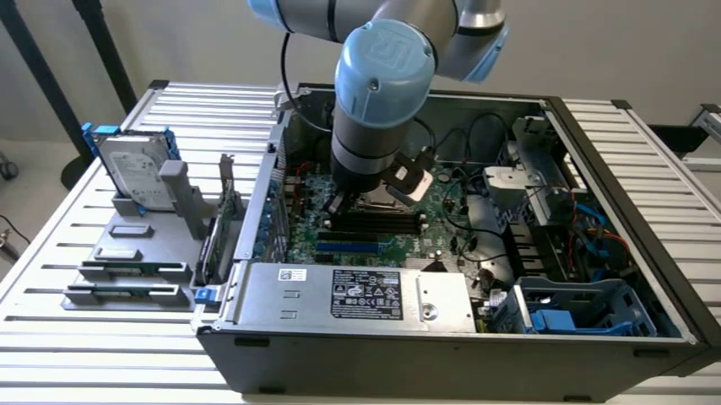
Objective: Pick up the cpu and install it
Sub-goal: 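Install the first cpu locking lever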
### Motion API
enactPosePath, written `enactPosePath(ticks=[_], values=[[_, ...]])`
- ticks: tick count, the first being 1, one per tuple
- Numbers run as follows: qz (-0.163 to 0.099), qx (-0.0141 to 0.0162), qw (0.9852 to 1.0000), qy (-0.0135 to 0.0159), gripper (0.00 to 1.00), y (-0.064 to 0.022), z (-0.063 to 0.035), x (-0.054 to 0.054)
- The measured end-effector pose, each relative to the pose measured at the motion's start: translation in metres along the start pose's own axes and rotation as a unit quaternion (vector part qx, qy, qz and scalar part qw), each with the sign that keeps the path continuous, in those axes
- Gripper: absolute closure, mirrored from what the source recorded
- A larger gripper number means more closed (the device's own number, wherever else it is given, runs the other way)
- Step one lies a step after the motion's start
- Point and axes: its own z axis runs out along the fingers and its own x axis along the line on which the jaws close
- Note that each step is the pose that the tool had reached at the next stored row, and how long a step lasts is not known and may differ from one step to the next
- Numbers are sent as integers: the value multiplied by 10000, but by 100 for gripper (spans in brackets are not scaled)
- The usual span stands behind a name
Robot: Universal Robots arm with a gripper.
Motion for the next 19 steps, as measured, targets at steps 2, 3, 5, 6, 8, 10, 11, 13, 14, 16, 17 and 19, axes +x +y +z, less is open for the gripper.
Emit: enactPosePath(ticks=[2,3,5,6,8,10,11,13,14,16,17,19], values=[[0,-7,10000,-11,89,-5,14,8],[1,-10,10000,-15,89,-7,22,11],[0,-14,10000,-22,89,-6,35,13],[0,-15,10000,-23,89,-6,40,13],[1,-17,10000,-25,89,-5,46,11],[1,-18,10000,-25,89,-3,53,9],[0,-19,10000,-26,89,-2,56,7],[-1,-21,10000,-26,89,0,65,5],[-2,-22,10000,-26,89,1,69,4],[-5,-25,10000,-25,89,3,78,3],[-7,-26,10000,-23,89,3,84,2],[-10,-30,10000,-22,89,5,96,1]])
